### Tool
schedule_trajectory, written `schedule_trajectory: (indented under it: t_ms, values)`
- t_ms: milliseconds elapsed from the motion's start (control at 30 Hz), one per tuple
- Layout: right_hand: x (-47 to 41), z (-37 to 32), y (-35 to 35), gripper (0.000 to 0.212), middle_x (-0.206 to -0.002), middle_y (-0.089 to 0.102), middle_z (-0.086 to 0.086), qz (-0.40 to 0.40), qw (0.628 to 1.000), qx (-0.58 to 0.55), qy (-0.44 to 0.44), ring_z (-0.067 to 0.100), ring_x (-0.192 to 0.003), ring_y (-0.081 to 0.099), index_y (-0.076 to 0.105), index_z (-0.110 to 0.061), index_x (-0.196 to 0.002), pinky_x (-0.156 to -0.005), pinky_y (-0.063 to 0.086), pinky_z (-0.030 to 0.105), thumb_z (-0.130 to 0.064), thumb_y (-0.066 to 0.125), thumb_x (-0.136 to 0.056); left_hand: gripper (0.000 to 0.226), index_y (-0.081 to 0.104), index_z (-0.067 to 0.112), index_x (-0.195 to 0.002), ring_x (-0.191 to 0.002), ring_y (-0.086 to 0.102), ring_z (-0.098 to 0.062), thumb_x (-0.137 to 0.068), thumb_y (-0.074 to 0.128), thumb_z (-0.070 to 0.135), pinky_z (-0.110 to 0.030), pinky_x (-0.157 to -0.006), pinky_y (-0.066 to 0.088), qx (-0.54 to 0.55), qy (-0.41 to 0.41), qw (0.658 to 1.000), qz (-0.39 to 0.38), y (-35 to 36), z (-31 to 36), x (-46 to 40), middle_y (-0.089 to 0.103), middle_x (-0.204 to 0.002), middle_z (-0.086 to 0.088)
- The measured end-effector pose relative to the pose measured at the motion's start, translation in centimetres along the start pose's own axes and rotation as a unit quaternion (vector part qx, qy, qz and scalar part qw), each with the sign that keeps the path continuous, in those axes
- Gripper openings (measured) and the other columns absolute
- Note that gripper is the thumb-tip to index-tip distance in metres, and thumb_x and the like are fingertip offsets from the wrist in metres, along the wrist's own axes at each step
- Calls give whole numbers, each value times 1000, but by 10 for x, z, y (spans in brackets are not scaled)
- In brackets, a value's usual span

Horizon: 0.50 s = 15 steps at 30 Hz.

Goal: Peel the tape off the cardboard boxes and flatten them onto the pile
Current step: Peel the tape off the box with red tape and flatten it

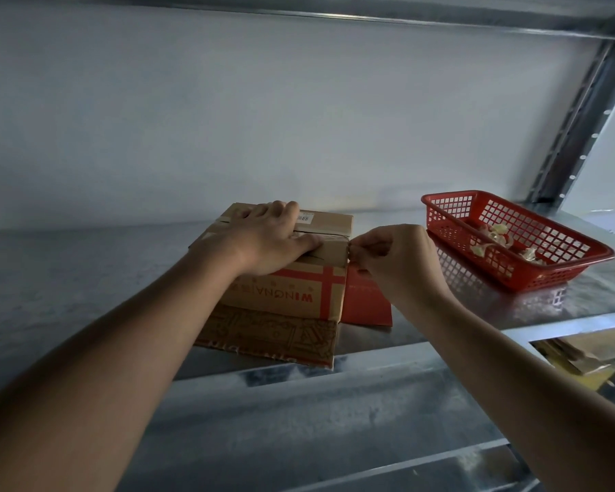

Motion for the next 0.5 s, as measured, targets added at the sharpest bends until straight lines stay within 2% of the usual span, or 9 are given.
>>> schedule_trajectory:
  t_ms: [233,500]
  values:
    - [2,-5,2,13,-68,73,-10,23,993,101,-60,7,-63,69,82,-20,-87,-64,61,37,-15,72,-93,55,37,31,-113,-127,42,-25,-93,21,80,-47,-101,28,3,-2,1000,-3,0,1,-2,47,-131,0]
    - [-3,-1,9,7,-77,70,-9,-6,987,140,-75,7,-72,66,73,-20,-92,-63,58,31,-20,67,-96,52,33,32,-110,-131,42,-23,-93,20,80,-48,-110,28,-1,0,1000,-10,-1,-1,1,47,-132,1]
Point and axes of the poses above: each hand's wrist, its own x-axis away from the middle knuckle, its own y-axis out of the palm, z = x × y, the point moved 4 cm from there along -x, towards the middle knuckle
